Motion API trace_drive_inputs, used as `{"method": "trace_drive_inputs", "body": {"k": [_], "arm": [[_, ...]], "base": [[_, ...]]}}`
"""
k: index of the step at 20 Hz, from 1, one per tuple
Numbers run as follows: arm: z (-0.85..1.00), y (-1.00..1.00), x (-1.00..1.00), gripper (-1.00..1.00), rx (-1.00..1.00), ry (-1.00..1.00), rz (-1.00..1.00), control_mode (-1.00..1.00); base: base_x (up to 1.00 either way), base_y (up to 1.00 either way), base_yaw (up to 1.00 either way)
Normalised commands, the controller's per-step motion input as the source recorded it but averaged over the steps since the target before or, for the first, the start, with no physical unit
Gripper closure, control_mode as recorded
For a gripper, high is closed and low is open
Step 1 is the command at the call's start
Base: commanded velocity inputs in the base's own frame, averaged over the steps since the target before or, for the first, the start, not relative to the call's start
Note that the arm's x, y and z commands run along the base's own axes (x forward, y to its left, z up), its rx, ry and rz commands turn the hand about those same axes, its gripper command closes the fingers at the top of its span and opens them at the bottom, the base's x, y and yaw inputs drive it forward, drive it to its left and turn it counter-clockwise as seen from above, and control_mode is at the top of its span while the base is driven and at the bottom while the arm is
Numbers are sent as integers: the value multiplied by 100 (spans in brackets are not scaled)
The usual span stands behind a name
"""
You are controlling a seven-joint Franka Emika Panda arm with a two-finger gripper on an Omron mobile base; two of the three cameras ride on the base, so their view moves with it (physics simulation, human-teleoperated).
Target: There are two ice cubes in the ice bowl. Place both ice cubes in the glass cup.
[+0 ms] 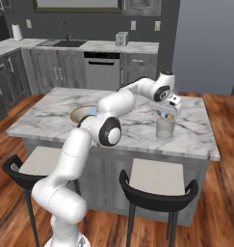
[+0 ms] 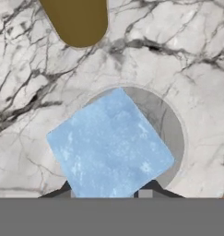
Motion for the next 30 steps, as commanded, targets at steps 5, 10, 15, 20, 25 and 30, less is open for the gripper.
{"method": "trace_drive_inputs", "body": {"k": [5,10,15,20,25,30], "arm": [[-24,-11,29,100,0,0,0,-100],[-18,-19,27,100,0,0,0,-100],[-16,-12,29,100,0,0,0,-100],[-4,-4,8,-100,0,0,0,-100],[5,0,-23,-100,0,0,0,-100],[48,1,-87,-100,0,-14,0,-100]], "base": [[0,0,0],[0,0,0],[0,0,0],[0,0,0],[0,0,0],[0,0,0]]}}
